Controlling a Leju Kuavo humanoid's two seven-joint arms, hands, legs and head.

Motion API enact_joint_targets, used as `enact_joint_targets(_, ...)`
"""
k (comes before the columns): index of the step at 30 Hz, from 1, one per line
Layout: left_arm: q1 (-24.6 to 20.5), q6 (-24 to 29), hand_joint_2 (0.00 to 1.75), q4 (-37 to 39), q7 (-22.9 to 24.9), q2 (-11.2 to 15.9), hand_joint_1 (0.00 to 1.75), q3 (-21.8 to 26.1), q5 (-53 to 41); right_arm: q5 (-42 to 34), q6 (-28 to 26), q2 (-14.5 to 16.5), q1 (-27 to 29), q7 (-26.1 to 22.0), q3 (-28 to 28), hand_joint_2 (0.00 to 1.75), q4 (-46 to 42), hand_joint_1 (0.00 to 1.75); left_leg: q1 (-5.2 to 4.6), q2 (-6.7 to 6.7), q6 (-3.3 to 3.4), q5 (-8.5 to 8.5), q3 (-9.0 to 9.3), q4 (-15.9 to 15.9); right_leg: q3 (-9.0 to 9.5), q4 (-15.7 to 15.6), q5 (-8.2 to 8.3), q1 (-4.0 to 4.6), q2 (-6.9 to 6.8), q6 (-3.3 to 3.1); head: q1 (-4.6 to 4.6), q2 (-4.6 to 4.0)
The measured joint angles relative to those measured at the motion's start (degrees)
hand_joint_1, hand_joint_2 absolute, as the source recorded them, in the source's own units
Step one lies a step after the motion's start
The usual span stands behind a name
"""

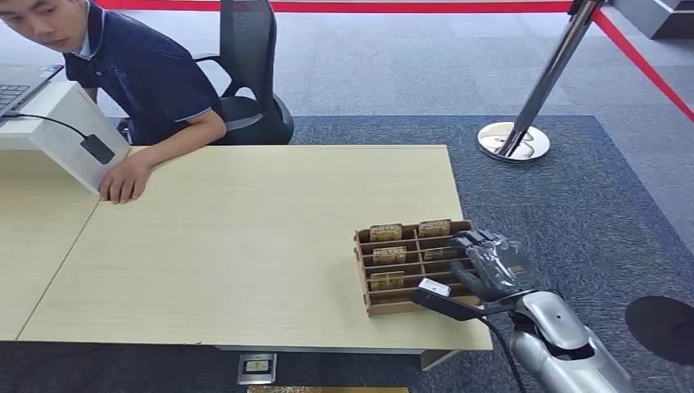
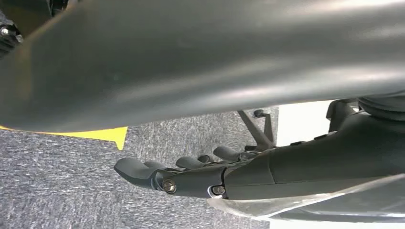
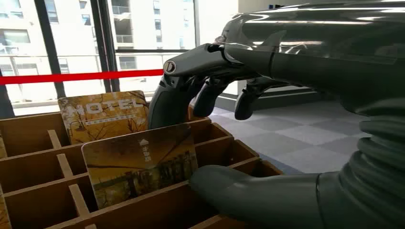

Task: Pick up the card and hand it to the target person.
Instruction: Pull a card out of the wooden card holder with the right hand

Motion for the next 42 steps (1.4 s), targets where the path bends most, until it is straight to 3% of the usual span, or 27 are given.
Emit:
enact_joint_targets(10,-0.01,-0.03,0.00,0.00,0.24,0.00,0.00,-0.07,-0.03,0.00,0.00,-0.21,0.01,0.02,0.00,1.75,0.02,0.86,0.00,0.00,0.00,0.00,0.00,0.00,0.00,0.00,0.00,0.00,0.00,0.00,0.00,0.01)
enact_joint_targets(34,-0.05,-0.20,0.00,0.00,0.62,0.09,0.00,-1.33,-0.13,0.92,0.16,-0.61,3.72,1.31,0.11,1.75,-4.90,0.79,0.00,0.00,0.00,0.00,-0.02,0.01,0.00,0.00,0.00,0.00,0.00,0.00,0.00,0.00)
enact_joint_targets(38,-0.05,-0.21,0.00,0.00,0.64,0.09,0.00,-1.33,-0.12,1.02,0.26,-0.59,3.67,1.31,0.13,1.75,-4.88,0.87,0.00,0.00,0.00,0.00,-0.02,0.01,0.00,0.00,0.00,0.00,0.00,0.00,0.00,0.00)
enact_joint_targets(42,-0.05,-0.20,0.00,0.00,0.67,0.09,0.00,-1.35,-0.12,1.02,0.26,-0.59,3.67,1.31,0.16,1.75,-4.87,1.14,0.00,0.00,0.00,0.00,-0.02,0.01,0.00,0.00,0.00,0.00,0.00,0.00,0.00,0.01)
